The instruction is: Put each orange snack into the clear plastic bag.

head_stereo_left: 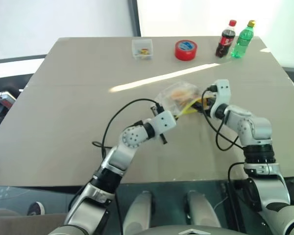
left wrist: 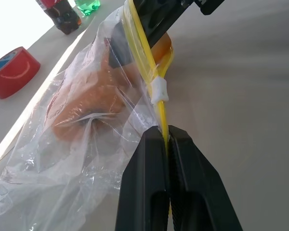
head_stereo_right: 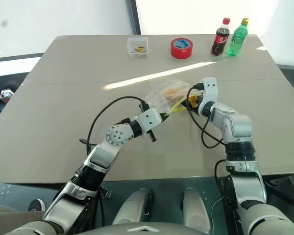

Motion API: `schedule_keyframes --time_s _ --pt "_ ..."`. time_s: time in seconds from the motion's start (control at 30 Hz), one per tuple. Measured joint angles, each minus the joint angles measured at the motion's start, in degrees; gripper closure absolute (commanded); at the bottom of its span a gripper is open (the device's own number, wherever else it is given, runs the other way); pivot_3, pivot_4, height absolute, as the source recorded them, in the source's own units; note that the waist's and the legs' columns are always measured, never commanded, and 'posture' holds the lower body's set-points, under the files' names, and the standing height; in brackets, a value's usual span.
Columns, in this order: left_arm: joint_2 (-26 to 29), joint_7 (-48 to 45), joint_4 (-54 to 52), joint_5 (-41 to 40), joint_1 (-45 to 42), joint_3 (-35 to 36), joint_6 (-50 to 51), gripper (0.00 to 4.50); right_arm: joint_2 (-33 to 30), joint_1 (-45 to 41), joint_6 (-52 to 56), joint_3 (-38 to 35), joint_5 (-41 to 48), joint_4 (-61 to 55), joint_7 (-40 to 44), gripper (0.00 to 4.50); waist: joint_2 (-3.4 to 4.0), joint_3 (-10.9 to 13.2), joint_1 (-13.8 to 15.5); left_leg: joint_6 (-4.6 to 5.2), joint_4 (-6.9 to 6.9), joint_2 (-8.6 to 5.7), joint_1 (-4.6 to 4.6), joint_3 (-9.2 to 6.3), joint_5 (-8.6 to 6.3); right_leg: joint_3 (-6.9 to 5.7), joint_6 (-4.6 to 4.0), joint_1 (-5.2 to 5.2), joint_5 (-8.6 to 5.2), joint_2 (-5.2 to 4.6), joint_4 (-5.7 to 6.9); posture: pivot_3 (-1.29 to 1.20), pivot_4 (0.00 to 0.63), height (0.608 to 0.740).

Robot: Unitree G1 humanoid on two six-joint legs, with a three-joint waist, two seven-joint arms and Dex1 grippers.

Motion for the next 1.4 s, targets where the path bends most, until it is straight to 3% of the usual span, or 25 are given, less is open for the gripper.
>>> schedule_keyframes --time_s 0.23,0.43,0.67,0.9,1.23,1.4 --pt "0.28 0.20 0.00 0.00 0.17 0.26 0.03 4.50 -14.60 5.70 1.15 4.28 1.41 -9.12 15.02 0.05 0.00 0.00 0.21 0.00 0.00 0.00 -0.03 0.02 0.00 -0.05 0.01 0.04 -0.01 -0.01 -0.08 0.00 0.150 0.740" --pt "0.23 0.23 0.00 -0.04 0.22 0.28 0.07 4.50 -24.57 9.56 -8.28 9.03 -3.80 -9.57 24.42 0.05 0.00 0.00 -0.17 0.00 0.00 0.02 0.00 0.10 0.00 -0.03 0.02 0.03 -0.01 0.00 -0.07 0.00 0.150 0.740" --pt "0.00 0.23 0.00 -0.24 0.30 0.29 0.15 4.50 -21.98 4.93 -35.65 17.76 -23.28 6.77 17.62 0.05 -0.01 0.01 -0.10 -0.01 0.01 0.02 0.03 0.14 0.00 0.00 0.01 0.03 -0.01 -0.01 -0.07 0.00 0.150 0.740" --pt "0.03 0.24 -0.01 -0.22 0.33 0.31 0.36 4.50 -14.92 -3.26 -43.54 16.75 -25.49 19.62 12.38 0.05 -0.01 0.01 0.07 -0.01 0.00 0.01 0.02 0.08 0.00 -0.01 0.00 0.02 0.00 -0.01 -0.07 0.00 0.150 0.740" --pt "0.24 0.69 -0.01 -0.20 0.44 0.34 0.44 4.50 -11.79 -6.33 -51.21 15.33 -26.20 30.96 12.25 4.45 -0.01 0.01 0.03 -0.01 -0.02 -0.01 0.02 0.07 0.00 0.00 -0.01 0.03 0.00 -0.01 -0.09 0.00 0.150 0.740" --pt "0.25 0.76 -0.03 -0.20 0.45 0.34 0.45 4.50 -11.31 -7.74 -52.50 15.33 -26.65 32.92 12.39 4.45 0.00 0.01 -0.12 -0.01 -0.02 -0.01 0.03 0.07 0.00 0.01 -0.01 0.03 0.00 -0.01 -0.08 0.00 0.150 0.740"
